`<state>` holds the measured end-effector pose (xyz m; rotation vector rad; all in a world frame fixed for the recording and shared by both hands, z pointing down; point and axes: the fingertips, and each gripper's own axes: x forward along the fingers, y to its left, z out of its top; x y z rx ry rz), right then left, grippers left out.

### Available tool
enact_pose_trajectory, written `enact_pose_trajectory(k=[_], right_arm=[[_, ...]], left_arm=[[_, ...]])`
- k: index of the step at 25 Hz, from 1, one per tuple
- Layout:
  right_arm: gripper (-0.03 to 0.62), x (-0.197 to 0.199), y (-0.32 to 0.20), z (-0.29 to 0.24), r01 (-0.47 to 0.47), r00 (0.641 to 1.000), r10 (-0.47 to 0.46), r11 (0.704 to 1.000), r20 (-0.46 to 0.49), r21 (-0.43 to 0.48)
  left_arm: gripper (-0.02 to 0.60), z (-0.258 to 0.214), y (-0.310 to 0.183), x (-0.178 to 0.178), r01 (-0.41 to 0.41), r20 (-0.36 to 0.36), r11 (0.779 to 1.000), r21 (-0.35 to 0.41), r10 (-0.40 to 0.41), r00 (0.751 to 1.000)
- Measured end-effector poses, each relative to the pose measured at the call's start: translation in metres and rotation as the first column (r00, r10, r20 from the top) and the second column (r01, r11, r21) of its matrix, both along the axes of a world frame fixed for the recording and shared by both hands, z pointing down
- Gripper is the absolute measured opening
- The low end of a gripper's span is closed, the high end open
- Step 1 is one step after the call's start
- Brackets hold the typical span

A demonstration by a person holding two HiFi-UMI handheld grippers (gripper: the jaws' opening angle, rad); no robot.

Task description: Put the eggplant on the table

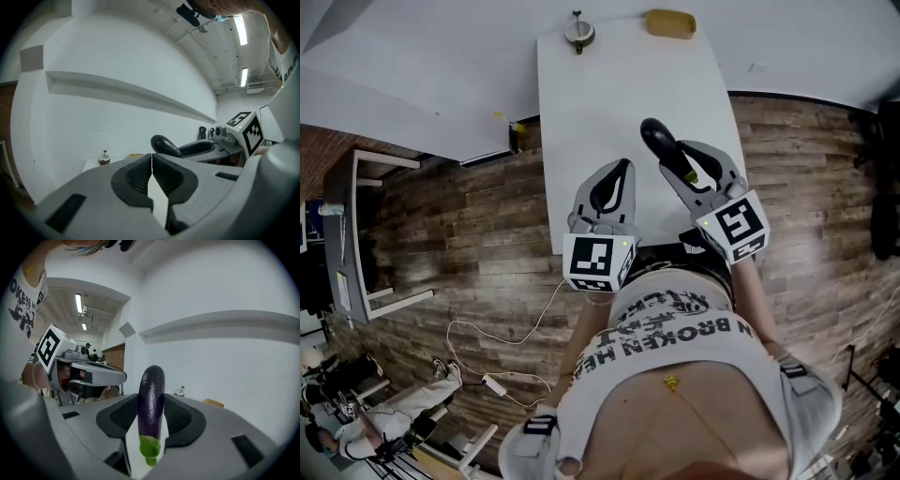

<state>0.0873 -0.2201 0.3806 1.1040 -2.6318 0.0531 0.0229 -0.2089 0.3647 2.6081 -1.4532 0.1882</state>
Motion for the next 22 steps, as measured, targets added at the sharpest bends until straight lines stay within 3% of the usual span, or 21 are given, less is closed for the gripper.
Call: enact_pose_trajectory(k=[22], right_arm=[[0.170,-0.013,-0.018,0.031,0.018,1.000,-0.019,0.998,-0.015,-0.067]], left_arm=[[0.006,0.008,-0.005,-0.006,0.003,0.010,1.000,-0.025,-0.003,1.000]])
